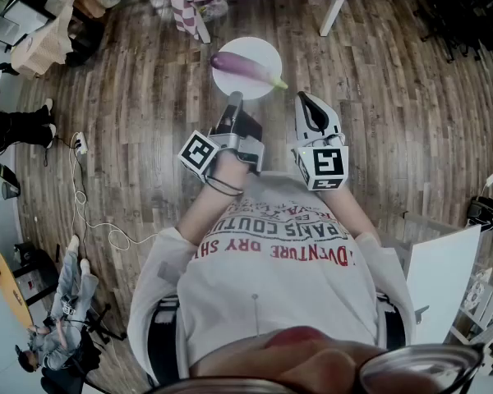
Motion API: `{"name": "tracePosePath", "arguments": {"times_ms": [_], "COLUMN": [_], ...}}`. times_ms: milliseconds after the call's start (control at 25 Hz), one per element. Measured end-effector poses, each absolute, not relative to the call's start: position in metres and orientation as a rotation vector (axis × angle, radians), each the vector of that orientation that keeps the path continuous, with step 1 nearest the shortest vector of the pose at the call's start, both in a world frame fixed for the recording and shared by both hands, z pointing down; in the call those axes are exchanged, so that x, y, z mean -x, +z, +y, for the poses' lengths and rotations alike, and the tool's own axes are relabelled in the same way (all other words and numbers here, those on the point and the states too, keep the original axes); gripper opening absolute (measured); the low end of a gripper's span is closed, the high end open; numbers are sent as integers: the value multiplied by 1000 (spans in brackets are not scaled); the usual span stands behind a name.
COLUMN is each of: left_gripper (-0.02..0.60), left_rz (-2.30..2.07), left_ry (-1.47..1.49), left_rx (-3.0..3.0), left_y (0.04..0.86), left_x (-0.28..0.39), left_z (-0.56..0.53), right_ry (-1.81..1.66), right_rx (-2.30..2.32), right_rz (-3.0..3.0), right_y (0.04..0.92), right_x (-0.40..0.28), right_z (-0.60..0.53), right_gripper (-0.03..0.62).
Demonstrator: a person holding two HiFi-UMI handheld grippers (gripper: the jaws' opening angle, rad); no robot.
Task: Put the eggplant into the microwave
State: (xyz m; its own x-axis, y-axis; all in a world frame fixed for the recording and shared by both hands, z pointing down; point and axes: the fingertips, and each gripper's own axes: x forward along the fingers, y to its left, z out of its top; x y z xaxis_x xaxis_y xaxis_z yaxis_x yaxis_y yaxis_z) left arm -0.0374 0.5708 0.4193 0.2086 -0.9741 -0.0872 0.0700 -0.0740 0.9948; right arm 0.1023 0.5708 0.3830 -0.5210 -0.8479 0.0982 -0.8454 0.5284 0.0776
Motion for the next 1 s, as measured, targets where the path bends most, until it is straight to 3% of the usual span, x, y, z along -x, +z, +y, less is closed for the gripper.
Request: {"name": "tracePosePath", "arguments": {"times_ms": [1000], "left_gripper": [29], "left_rz": [-971], "left_ry": [-1074], "left_rx": [-1260], "left_y": [441], "left_x": [35], "left_z": [496], "right_ry": [137], "right_rx": [-1501], "right_rz": [-2643], "right_y": [409], "right_x": [-112], "right_z": [496], "right_gripper": [27]}}
